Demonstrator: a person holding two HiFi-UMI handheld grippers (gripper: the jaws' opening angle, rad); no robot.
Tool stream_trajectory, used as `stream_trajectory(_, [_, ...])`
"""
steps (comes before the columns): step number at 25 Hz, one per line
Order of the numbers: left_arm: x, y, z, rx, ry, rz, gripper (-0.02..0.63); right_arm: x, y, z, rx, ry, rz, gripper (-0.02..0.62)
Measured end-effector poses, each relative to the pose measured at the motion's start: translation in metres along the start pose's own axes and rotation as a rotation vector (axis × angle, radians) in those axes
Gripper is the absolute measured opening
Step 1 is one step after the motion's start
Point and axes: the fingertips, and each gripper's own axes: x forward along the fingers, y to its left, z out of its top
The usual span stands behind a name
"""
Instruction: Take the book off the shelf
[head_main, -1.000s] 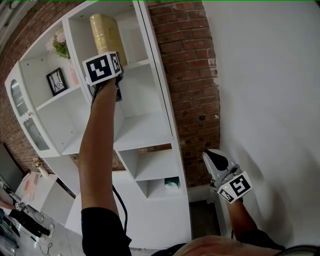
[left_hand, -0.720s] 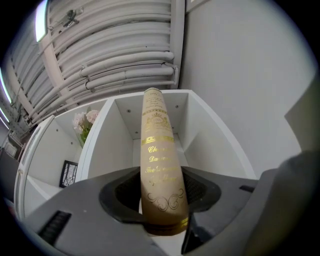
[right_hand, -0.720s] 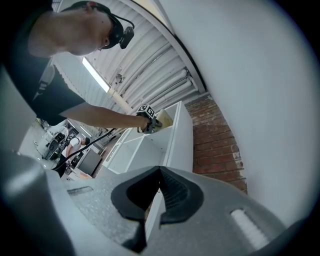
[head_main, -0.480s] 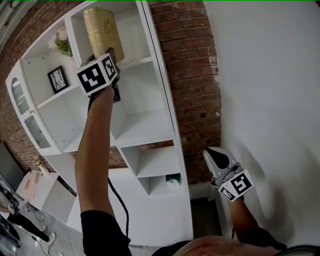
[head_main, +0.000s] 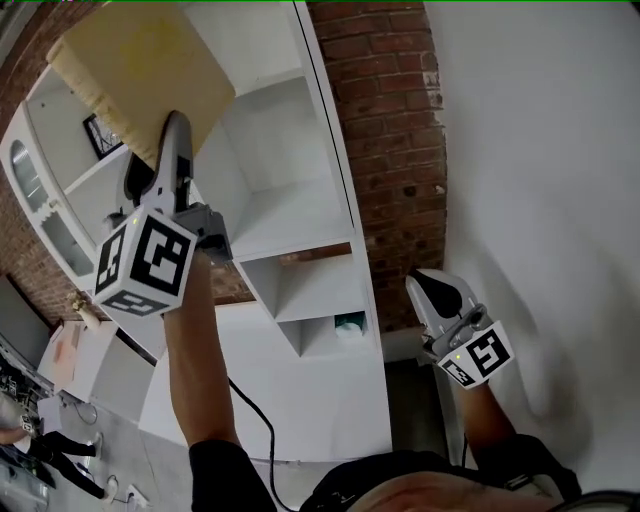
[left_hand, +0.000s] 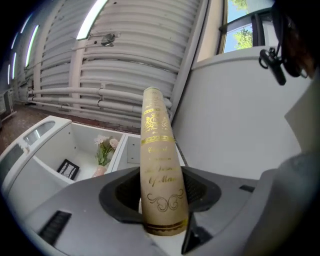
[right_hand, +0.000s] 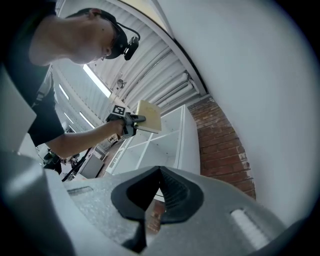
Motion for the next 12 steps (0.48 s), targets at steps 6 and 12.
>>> stream_trajectory(6, [-0.105,-0.036,-0.048,-0.074,0.03,-0.055,0.193,0.0,0.02,-0.012,0.023,0.023,0.012,0.002])
stream_trajectory(12, [-0.176,-0.065,-0.107,-0.189,0.085,-0.068,0.193,0.0,0.041,-0.021,0.026,0.032,0.023,0.002])
